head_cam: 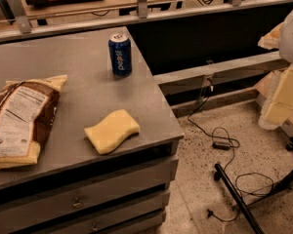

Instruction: Pick pepsi can

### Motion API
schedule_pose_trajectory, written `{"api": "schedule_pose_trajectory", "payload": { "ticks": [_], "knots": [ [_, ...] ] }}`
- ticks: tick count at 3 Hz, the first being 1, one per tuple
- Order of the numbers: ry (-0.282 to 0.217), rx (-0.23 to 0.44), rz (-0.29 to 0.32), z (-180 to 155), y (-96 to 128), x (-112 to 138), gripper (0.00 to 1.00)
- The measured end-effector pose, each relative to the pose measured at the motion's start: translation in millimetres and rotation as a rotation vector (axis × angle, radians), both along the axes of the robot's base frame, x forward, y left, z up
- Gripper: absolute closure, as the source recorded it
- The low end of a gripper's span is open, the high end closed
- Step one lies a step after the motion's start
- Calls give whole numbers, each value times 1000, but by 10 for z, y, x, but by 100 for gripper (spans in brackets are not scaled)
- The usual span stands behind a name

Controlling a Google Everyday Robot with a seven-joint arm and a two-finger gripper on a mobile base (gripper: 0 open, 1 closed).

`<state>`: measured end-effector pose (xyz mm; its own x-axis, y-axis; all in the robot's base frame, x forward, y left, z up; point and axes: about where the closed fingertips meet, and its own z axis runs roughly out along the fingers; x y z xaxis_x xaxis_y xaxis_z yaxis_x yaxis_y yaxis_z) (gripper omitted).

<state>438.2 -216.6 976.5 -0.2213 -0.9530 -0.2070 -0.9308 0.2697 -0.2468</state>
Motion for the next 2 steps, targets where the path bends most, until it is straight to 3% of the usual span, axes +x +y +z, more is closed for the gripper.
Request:
{"api": "schedule_pose_trajectory", "payload": {
  "ticks": [1, 2],
  "knots": [
    [0, 0, 0, 0, 1, 1, 0],
    [-44, 53, 107, 86, 472, 548, 0]
  ]
}}
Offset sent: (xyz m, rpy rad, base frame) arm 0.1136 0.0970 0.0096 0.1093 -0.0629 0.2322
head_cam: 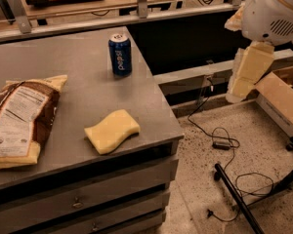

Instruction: Pick pepsi can

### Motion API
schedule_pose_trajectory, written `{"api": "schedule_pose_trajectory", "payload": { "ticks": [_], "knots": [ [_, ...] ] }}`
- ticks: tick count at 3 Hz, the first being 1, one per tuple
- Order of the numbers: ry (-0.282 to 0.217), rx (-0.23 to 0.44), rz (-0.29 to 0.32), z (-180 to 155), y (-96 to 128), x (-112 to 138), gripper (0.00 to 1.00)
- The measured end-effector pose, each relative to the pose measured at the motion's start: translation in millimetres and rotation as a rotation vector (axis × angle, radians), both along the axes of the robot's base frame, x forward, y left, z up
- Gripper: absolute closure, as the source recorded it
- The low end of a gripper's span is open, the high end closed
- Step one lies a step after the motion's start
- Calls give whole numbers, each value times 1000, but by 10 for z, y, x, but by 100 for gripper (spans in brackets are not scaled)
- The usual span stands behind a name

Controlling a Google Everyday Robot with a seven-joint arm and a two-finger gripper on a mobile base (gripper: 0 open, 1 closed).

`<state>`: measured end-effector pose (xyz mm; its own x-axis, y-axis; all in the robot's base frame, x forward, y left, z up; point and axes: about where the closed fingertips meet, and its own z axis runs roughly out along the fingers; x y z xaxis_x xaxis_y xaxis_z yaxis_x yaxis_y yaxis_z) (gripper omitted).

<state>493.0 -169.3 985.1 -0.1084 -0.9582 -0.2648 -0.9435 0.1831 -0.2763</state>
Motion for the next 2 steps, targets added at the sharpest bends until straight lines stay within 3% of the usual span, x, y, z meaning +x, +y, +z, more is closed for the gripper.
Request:
{"api": "schedule_pose_trajectory", "payload": {
  "ticks": [1, 2],
  "knots": [
    [-2, 7, 4, 4, 14, 26, 0],
    [-25, 147, 79, 86, 320, 611, 0]
  ]
}}
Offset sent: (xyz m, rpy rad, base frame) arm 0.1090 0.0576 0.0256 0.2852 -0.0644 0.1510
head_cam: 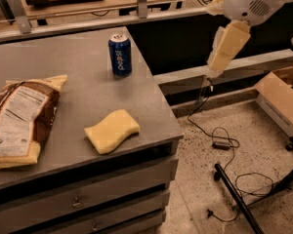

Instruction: Pick pepsi can

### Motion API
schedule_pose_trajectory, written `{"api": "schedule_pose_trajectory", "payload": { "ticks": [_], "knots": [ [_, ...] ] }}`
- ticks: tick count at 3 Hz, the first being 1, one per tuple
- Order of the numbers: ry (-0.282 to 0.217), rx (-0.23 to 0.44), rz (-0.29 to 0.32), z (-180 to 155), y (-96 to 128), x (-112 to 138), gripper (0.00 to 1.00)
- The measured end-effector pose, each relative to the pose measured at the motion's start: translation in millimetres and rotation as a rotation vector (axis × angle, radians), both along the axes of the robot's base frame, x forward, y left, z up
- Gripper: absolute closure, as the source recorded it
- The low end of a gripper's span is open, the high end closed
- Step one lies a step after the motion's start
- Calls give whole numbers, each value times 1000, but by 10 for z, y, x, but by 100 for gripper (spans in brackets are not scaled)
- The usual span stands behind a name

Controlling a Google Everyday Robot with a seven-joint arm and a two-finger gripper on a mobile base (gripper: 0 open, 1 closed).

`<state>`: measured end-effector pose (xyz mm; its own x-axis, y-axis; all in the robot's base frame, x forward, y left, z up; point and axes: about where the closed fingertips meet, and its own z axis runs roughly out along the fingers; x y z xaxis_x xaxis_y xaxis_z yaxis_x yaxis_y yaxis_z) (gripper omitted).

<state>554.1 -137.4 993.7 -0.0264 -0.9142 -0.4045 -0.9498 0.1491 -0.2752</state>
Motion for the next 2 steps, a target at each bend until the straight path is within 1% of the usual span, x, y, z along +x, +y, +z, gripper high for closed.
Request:
{"api": "schedule_pose_trajectory", "payload": {
  "ticks": [1, 2],
  "knots": [
    [20, 82, 83, -29, 378, 513, 0],
    [-41, 116, 80, 211, 409, 661, 0]
  ]
}}
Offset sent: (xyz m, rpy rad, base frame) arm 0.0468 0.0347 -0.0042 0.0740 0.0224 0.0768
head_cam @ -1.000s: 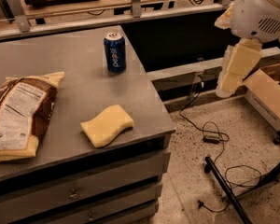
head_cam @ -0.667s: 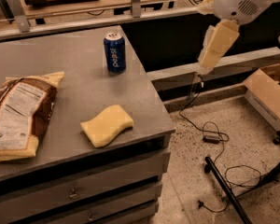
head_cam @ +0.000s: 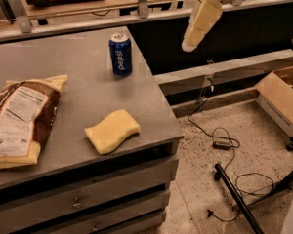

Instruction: Pick pepsi can

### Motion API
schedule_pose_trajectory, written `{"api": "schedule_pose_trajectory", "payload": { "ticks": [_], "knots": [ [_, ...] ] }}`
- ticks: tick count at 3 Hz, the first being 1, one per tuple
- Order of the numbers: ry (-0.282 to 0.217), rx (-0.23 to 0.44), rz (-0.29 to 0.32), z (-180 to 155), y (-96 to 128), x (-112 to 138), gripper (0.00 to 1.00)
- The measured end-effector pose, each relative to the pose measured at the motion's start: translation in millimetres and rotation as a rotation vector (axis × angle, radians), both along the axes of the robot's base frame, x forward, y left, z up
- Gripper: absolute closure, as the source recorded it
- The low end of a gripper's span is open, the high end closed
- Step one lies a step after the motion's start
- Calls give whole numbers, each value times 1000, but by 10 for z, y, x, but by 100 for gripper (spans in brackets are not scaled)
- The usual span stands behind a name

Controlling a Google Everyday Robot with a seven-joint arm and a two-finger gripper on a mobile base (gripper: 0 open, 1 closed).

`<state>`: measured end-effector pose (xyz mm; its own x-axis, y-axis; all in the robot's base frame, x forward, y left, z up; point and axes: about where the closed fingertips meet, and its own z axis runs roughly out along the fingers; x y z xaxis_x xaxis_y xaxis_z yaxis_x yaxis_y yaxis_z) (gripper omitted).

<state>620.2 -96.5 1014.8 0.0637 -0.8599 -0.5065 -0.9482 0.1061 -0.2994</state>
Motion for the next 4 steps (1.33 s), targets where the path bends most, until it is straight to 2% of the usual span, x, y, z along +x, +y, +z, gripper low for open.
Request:
{"api": "schedule_pose_trajectory", "payload": {
  "ticks": [1, 2, 3, 4],
  "knots": [
    [6, 8, 14, -19, 34, 7, 0],
    [36, 50, 83, -113, 208, 41, 0],
    [57, 193, 143, -225, 578, 205, 0],
    [77, 324, 155, -318, 895, 331, 0]
  ]
}}
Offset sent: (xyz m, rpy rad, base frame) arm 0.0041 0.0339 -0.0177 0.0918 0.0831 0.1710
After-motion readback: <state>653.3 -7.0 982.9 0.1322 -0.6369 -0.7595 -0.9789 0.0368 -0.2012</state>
